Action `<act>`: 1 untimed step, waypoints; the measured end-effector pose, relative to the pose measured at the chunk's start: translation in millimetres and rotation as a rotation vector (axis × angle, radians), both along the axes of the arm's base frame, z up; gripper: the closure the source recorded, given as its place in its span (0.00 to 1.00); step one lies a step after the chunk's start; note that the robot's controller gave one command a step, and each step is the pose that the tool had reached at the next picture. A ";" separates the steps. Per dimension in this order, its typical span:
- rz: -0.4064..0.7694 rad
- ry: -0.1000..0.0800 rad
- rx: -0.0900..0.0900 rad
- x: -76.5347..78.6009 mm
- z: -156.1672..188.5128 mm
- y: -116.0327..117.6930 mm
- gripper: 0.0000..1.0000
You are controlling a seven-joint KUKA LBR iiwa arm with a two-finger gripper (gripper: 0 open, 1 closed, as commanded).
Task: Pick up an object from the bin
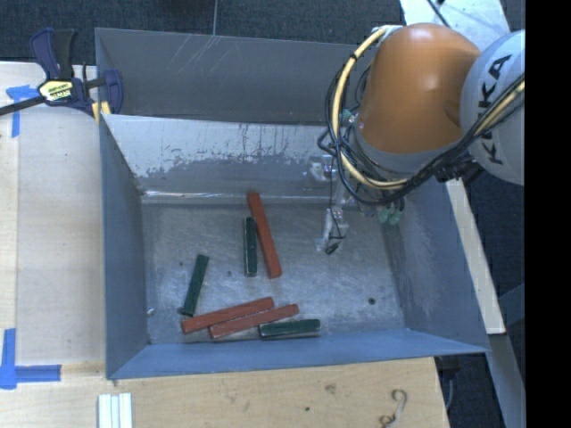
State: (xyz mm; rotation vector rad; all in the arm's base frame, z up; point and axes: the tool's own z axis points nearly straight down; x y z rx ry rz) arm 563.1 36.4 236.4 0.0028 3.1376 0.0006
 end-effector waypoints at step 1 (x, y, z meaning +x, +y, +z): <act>0.187 -0.001 0.000 -12.7 -168.5 20.0 0.00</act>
Offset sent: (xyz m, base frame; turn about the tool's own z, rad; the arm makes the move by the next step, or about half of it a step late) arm -0.0136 0.0204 -0.1664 -0.1882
